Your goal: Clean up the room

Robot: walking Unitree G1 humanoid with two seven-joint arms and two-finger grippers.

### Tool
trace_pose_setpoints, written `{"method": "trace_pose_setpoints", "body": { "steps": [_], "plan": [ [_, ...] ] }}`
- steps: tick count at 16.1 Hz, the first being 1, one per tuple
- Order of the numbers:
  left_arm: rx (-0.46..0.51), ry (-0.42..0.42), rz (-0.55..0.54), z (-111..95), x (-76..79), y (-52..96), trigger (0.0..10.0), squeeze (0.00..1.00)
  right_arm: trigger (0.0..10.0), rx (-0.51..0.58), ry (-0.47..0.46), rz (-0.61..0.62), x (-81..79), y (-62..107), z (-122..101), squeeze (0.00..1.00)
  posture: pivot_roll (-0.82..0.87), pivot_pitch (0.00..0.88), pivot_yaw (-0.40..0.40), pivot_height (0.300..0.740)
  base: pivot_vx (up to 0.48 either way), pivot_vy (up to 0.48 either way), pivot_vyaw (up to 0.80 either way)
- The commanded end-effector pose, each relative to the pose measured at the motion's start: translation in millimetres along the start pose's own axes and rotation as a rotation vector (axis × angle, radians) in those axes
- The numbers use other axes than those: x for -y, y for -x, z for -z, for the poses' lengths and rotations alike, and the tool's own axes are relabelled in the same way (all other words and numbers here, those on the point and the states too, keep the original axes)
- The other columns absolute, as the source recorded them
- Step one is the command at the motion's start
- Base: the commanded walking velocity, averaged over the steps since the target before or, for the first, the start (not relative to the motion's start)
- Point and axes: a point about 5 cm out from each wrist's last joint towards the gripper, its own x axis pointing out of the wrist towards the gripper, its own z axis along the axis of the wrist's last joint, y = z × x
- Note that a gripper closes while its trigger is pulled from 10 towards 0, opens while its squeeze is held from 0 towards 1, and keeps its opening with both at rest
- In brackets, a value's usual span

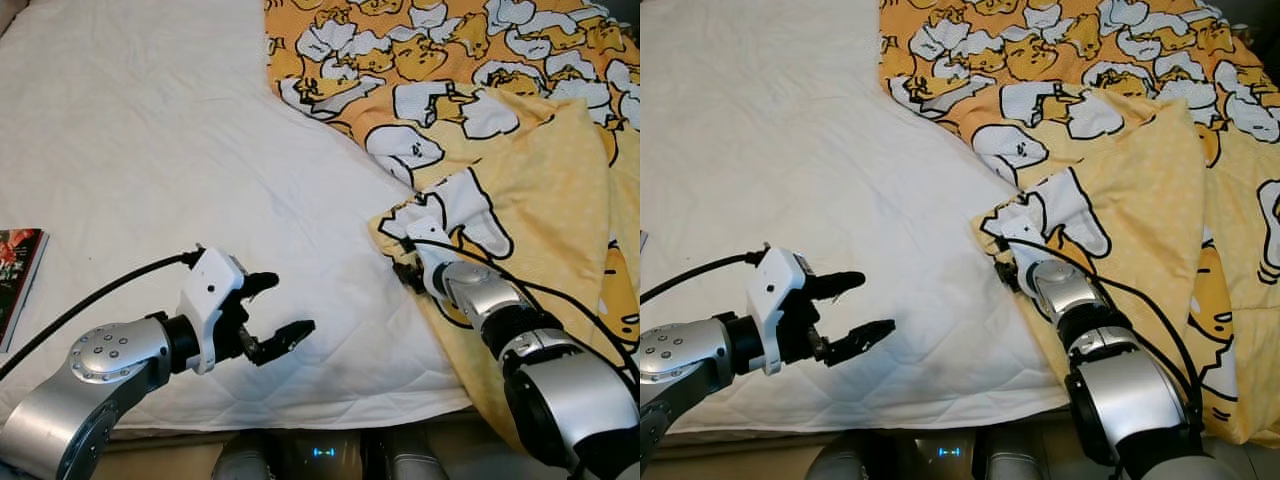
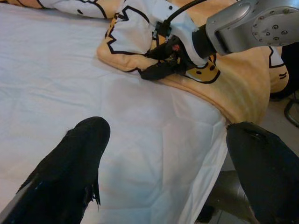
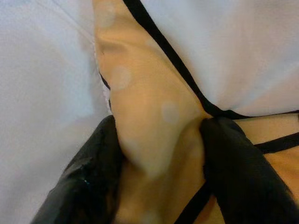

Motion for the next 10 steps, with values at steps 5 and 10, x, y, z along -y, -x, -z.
{"method": "trace_pose_setpoints", "body": {
  "steps": [5,10],
  "plan": [
    [-0.002,-0.008,0.028,-1.5,4.0,0.5,10.0,0.0,0.0,-0.013,-0.019,-0.006,1.9,0.4,5.2,0.0,0.01,0.221,0.016,0.74,0.0,0.0,0.0],
    [0.0,-0.009,0.028,-1.7,3.1,-0.7,10.0,0.0,0.0,-0.007,-0.024,-0.003,4.6,1.2,4.4,0.0,0.01,0.214,0.015,0.74,0.0,0.0,0.0]
  ]
}}
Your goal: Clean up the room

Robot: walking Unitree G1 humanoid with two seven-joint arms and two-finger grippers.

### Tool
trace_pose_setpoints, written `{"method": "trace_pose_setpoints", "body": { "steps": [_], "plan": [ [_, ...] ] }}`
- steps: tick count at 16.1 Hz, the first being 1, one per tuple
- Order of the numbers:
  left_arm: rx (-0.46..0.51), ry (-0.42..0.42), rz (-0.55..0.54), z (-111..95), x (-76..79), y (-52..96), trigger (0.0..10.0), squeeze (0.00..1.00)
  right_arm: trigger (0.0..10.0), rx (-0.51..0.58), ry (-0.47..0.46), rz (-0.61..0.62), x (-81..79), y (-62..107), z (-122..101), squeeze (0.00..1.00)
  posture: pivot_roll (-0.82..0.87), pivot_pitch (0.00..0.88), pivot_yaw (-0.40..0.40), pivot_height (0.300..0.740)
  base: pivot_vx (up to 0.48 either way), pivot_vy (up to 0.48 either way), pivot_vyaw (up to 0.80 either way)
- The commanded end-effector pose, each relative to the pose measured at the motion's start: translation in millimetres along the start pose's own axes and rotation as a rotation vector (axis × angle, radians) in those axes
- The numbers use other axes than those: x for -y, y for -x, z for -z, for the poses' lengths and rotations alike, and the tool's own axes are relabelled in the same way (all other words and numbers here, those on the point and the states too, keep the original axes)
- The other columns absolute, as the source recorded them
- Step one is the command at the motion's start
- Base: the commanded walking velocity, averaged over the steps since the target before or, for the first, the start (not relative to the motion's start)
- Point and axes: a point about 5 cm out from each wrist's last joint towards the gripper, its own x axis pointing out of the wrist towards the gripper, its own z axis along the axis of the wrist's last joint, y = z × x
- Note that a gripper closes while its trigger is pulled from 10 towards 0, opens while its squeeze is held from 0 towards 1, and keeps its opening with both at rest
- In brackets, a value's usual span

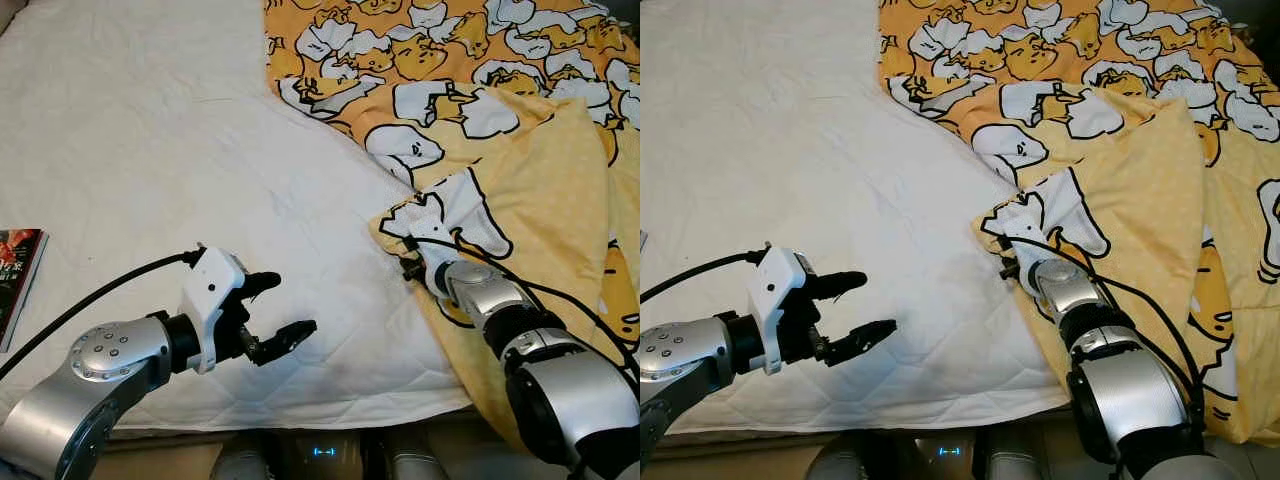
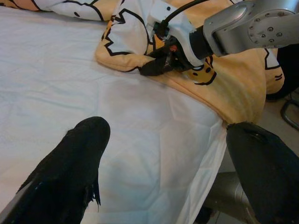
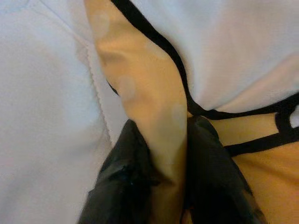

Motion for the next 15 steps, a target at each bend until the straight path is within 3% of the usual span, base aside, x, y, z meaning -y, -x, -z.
{"method": "trace_pose_setpoints", "body": {
  "steps": [1,4,7,10,11,13,15],
  "plan": [
    [-0.005,-0.008,0.017,0,2.8,-0.4,10.0,0.0,0.0,-0.019,-0.011,-0.005,2.2,0.7,4,0.0,0.0,0.213,0.016,0.74,0.0,0.0,0.0],
    [-0.003,-0.007,0.018,0,2.5,-1.0,10.0,0.0,0.0,-0.015,-0.016,-0.008,3.0,1.0,4,0.0,0.0,0.208,0.017,0.74,0.0,0.0,0.0],
    [-0.002,-0.003,0.027,1,2.0,-1.9,10.0,0.0,0.0,0.08,-0.128,-0.098,1.9,2.7,-7,0.0,-0.01,0.194,0.014,0.74,0.0,0.0,0.0],
    [-0.009,-0.003,0.027,3,0.6,-1.0,10.0,0.0,0.0,0.23,-0.196,-0.356,-10.3,9.5,-21,0.0,-0.02,0.189,0.018,0.74,0.0,0.0,0.0],
    [-0.012,-0.004,0.028,3,0.0,-1.2,10.0,0.0,0.0,0.325,-0.17,-0.601,-26.1,24.8,-27,0.0,-0.02,0.188,0.02,0.74,0.0,0.0,0.0],
    [-0.011,-0.005,0.03,3,-0.3,-1.5,10.0,0.0,0.0,0.347,-0.136,-0.719,-35.0,36.9,-26,0.0,-0.02,0.187,0.021,0.74,0.0,0.0,0.0],
    [-0.013,-0.011,0.044,3,0.1,-2.3,10.0,0.0,0.0,0.321,0.021,-1.059,-58.8,81.4,-13,0.0,-0.03,0.18,0.025,0.74,0.0,0.0,0.0]
  ]
}}
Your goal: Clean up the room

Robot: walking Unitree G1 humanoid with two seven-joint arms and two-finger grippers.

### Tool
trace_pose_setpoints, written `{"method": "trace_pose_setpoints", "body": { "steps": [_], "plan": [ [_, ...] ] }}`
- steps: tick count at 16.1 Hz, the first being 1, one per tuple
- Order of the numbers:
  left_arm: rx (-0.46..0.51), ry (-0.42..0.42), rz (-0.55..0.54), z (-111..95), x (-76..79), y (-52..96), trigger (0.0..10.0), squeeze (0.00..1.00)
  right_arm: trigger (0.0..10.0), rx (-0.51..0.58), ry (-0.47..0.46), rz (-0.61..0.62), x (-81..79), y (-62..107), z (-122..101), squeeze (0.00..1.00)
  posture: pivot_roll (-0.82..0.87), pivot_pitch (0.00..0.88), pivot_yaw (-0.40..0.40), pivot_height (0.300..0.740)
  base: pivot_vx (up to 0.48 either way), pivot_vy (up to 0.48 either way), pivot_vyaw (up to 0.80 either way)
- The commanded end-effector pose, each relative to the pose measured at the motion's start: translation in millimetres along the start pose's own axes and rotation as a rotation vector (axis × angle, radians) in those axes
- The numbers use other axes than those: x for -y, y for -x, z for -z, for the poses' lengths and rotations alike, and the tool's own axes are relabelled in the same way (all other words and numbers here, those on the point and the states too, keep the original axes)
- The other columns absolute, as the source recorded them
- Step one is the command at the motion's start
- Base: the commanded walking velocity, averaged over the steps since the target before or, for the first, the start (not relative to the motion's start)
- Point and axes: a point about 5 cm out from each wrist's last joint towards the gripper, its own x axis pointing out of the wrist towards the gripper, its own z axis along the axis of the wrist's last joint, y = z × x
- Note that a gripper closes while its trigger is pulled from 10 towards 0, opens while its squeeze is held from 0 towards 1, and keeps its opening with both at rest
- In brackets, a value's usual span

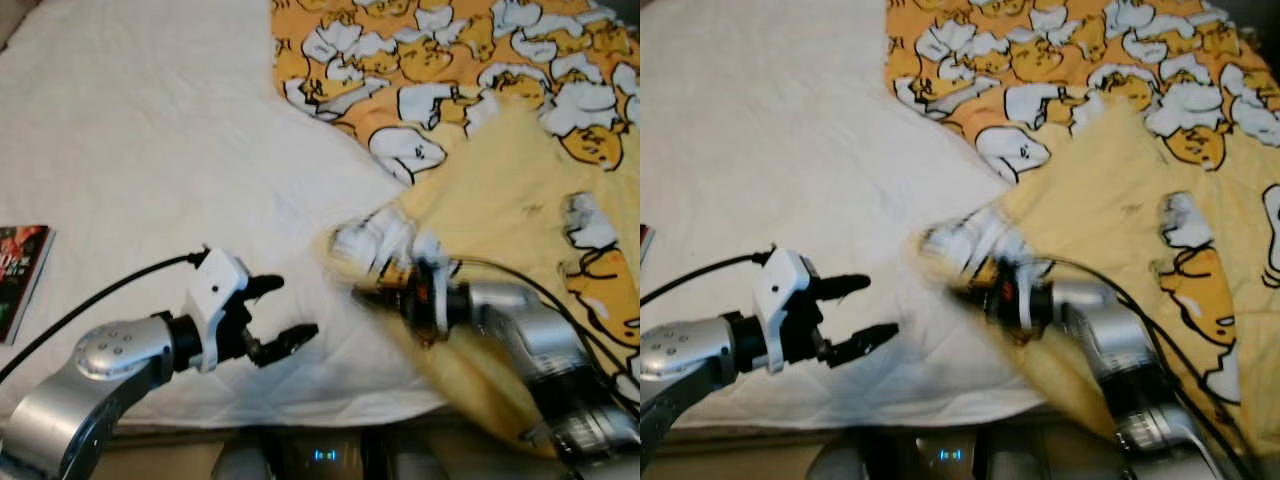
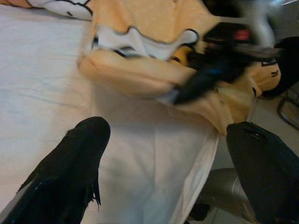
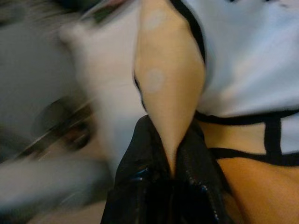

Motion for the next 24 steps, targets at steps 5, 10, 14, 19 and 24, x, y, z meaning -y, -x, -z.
{"method": "trace_pose_setpoints", "body": {
  "steps": [5,10,14,19,24],
  "plan": [
    [-0.011,-0.01,0.056,0,6.4,-0.9,10.0,0.0,0.0,-0.284,0.044,-0.454,-69.1,38.1,18,0.0,-0.02,0.16,0.025,0.74,0.0,0.0,0.0],
    [-0.009,-0.017,0.06,1,3.9,-4.1,10.0,0.0,10.0,-0.405,0.078,-0.24,-51.1,50.4,25,1.0,-0.03,0.133,0.031,0.74,0.0,0.0,0.0],
    [0.001,-0.024,0.057,-1,1.7,-8.2,10.0,0.0,10.0,-0.433,0.096,-0.222,-49.0,50.4,23,1.0,-0.03,0.119,0.028,0.74,0.0,0.0,0.0],
    [0.007,-0.017,0.029,3,0.8,-9.8,10.0,0.0,10.0,-0.406,0.114,-0.246,-57.8,55.5,11,1.0,-0.04,0.105,0.027,0.74,0.0,0.0,0.0],
    [0.041,-0.005,-0.041,2,-3.1,-16.3,10.0,0.0,10.0,-0.358,0.191,-0.094,-46.2,53.5,8,1.0,-0.04,0.095,0.024,0.74,0.0,0.0,0.0]
  ]
}}
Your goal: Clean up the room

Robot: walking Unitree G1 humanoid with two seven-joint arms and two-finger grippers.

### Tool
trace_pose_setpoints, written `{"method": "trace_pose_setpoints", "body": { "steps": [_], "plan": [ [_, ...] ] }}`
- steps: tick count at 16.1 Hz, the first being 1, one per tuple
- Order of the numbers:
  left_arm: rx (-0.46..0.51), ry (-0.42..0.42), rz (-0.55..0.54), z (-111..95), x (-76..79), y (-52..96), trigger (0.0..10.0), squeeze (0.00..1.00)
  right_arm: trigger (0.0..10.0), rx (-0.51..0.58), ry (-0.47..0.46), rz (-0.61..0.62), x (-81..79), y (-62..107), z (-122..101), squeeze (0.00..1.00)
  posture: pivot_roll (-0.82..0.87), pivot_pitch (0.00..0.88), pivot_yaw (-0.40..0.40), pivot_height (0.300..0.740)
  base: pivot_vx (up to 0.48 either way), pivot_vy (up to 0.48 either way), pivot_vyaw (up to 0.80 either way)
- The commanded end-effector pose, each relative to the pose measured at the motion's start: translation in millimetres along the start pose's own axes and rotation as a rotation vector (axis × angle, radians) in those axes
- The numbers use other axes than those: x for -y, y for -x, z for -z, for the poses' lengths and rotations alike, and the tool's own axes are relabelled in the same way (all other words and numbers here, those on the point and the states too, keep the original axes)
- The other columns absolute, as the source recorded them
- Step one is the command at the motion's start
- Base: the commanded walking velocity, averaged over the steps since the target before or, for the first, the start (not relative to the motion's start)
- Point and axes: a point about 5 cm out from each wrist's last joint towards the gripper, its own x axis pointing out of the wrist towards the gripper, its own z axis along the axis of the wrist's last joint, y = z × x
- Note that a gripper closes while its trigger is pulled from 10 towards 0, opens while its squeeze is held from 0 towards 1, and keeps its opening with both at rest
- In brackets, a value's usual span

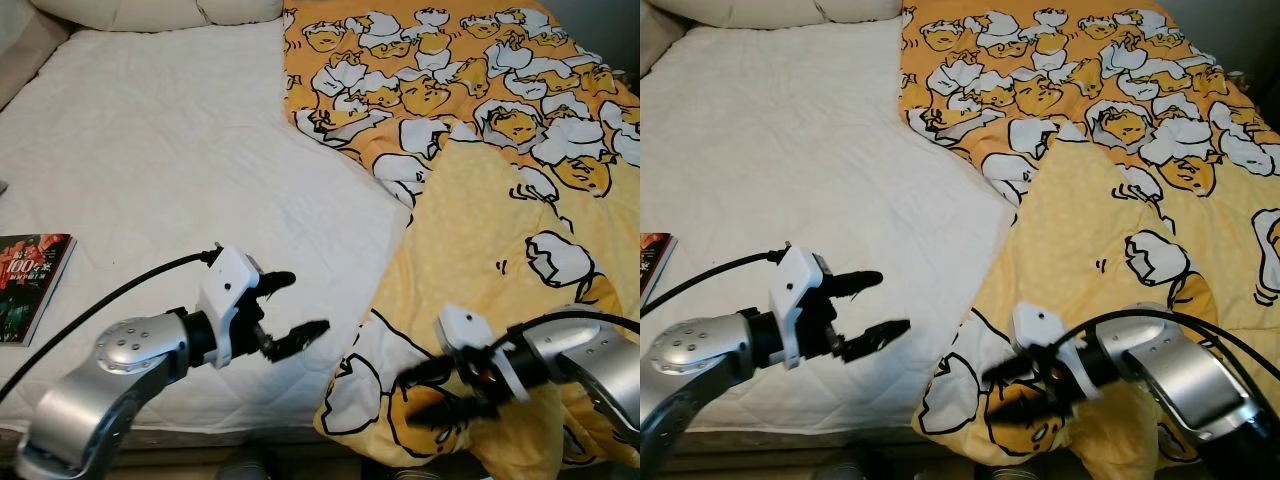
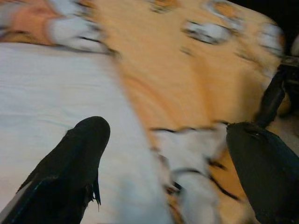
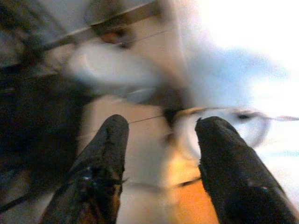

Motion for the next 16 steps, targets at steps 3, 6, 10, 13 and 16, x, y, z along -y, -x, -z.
{"method": "trace_pose_setpoints", "body": {
  "steps": [3,6,10,13,16],
  "plan": [
    [0.073,-0.005,-0.293,-2,-18.5,-15.3,10.0,0.0,10.0,0.164,-0.05,0.502,40.0,-9.1,-9,0.0,-0.04,0.091,0.021,0.74,0.0,0.0,0.0],
    [0.113,0.025,-0.483,3,-23.1,-20.7,10.0,0.0,10.0,0.386,-0.322,0.869,48.3,-28.8,1,0.0,-0.04,0.084,0.031,0.74,0.0,0.0,0.0],
    [0.114,0.039,-0.524,14,-21.6,-12.6,10.0,0.0,10.0,0.434,-0.512,1.021,25.9,-41.5,26,0.0,-0.04,0.08,0.034,0.74,0.0,0.36,-0.58],
    [0.112,0.001,-0.56,17,-19.9,-8.4,10.0,0.0,10.0,0.452,-0.589,1.124,16.1,-37.8,36,0.0,-0.04,0.074,0.03,0.74,0.0,-0.269,-0.51],
    [0.112,0.003,-0.572,19,-17.5,-6.3,10.0,0.0,10.0,0.446,-0.611,1.152,8.2,-36.0,40,0.0,-0.05,0.069,0.027,0.74,0.0,-0.48,0.0]
  ]
}}
